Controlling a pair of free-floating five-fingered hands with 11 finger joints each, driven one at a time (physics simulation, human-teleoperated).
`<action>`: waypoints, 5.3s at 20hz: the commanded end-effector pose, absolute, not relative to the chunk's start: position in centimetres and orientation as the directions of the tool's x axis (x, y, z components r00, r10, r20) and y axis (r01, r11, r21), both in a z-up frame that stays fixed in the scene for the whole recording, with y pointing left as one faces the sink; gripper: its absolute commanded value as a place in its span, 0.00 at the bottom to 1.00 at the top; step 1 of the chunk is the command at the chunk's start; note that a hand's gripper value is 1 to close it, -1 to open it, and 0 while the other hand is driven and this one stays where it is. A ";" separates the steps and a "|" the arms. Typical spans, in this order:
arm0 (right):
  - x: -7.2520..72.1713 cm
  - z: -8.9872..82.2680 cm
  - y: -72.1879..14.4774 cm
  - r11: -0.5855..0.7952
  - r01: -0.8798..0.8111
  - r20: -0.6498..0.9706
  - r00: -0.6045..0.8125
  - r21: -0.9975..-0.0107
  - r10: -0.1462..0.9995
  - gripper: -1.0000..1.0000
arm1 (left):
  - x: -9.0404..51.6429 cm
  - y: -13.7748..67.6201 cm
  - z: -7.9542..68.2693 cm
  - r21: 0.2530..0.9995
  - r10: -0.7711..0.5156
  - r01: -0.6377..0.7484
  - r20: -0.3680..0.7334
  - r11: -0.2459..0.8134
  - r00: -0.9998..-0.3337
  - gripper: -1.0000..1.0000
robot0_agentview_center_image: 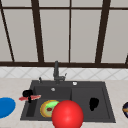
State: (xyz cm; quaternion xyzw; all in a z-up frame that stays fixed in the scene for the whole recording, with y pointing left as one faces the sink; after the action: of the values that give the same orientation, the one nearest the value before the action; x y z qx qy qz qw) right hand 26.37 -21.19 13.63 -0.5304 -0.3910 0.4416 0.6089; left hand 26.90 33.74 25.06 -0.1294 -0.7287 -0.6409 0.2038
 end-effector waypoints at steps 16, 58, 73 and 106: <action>26.4 13.6 -21.2 0.047 -0.123 0.008 0.304 -0.991 0.953 0.50 | 31.5 22.0 14.7 0.876 -0.120 0.466 0.480 0.129 -0.869 1.00; 26.4 13.6 -21.2 0.047 -0.123 0.008 0.304 -0.991 0.953 0.50 | 41.5 16.3 -9.9 0.845 -0.129 0.522 0.534 0.119 -0.835 1.00; 26.4 13.6 -21.2 0.047 -0.123 0.008 0.304 -0.991 0.953 0.50 | 40.4 16.2 -10.1 0.889 -0.120 0.445 0.456 0.112 -0.882 1.00; 26.4 13.6 -21.2 0.047 -0.123 0.008 0.304 -0.991 0.953 0.50 | 41.1 15.5 3.4 0.873 -0.073 0.473 0.483 0.122 -0.873 0.00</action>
State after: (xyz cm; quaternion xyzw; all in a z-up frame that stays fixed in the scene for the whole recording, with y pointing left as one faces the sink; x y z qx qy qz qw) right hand 26.37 -21.19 13.63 -0.5304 -0.3910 0.4416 0.6089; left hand 41.32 15.45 1.61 -0.1359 -0.7146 -0.6535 0.2093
